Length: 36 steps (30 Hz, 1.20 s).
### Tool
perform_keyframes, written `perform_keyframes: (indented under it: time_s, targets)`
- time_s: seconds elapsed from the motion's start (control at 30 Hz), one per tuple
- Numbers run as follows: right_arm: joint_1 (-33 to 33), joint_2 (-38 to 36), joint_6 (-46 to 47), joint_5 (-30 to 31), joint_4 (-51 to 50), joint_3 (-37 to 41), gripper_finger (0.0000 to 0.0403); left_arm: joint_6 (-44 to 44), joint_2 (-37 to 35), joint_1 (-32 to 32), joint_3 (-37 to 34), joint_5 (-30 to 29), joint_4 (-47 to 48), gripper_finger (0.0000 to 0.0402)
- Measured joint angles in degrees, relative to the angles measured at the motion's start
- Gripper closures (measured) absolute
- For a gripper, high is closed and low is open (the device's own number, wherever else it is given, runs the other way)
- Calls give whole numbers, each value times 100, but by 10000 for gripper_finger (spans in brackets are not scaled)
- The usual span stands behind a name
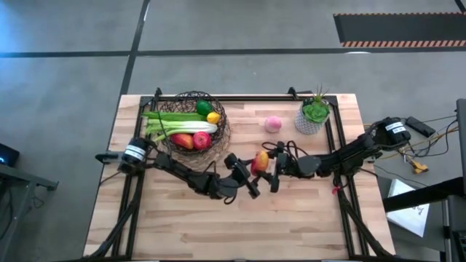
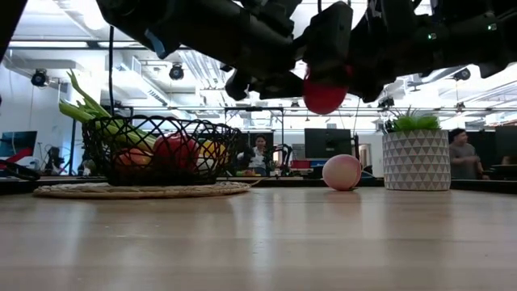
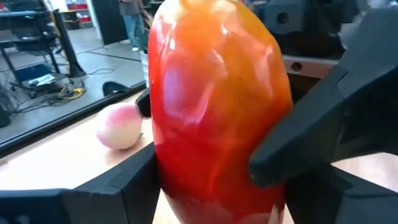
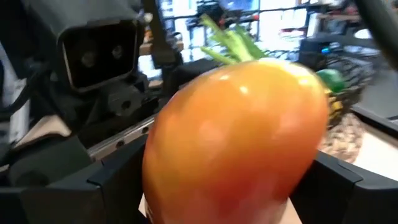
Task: Build produce basket
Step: Put the orange mango into the black mesh basket
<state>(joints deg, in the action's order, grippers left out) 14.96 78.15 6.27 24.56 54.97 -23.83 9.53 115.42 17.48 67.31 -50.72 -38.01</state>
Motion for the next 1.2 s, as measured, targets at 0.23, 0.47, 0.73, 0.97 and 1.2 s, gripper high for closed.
perform_keyframes:
  time_s: [0.23, 0.47, 0.73, 0.97, 1.2]
  targets:
    - [-27, -84, -120, -625, -821, -141, 55, -11, 0, 81, 50, 69, 617, 150]
    - [-37, -550, -45, -697, -2554, -619, 38, 346, -38, 123, 69, -30, 1434, 150]
    - [-26, -1131, -295, -447, -3049, -920, 37, 848, -50, 166, 55, 100, 2216, 151]
    - [-20, -1818, -333, 98, -3077, -640, 37, 1589, -560, 355, 55, 87, 3749, 151]
    - [-20, -2052, 371, 96, -3041, -24, 37, 1872, -2185, 394, 52, -214, 5872, 155]
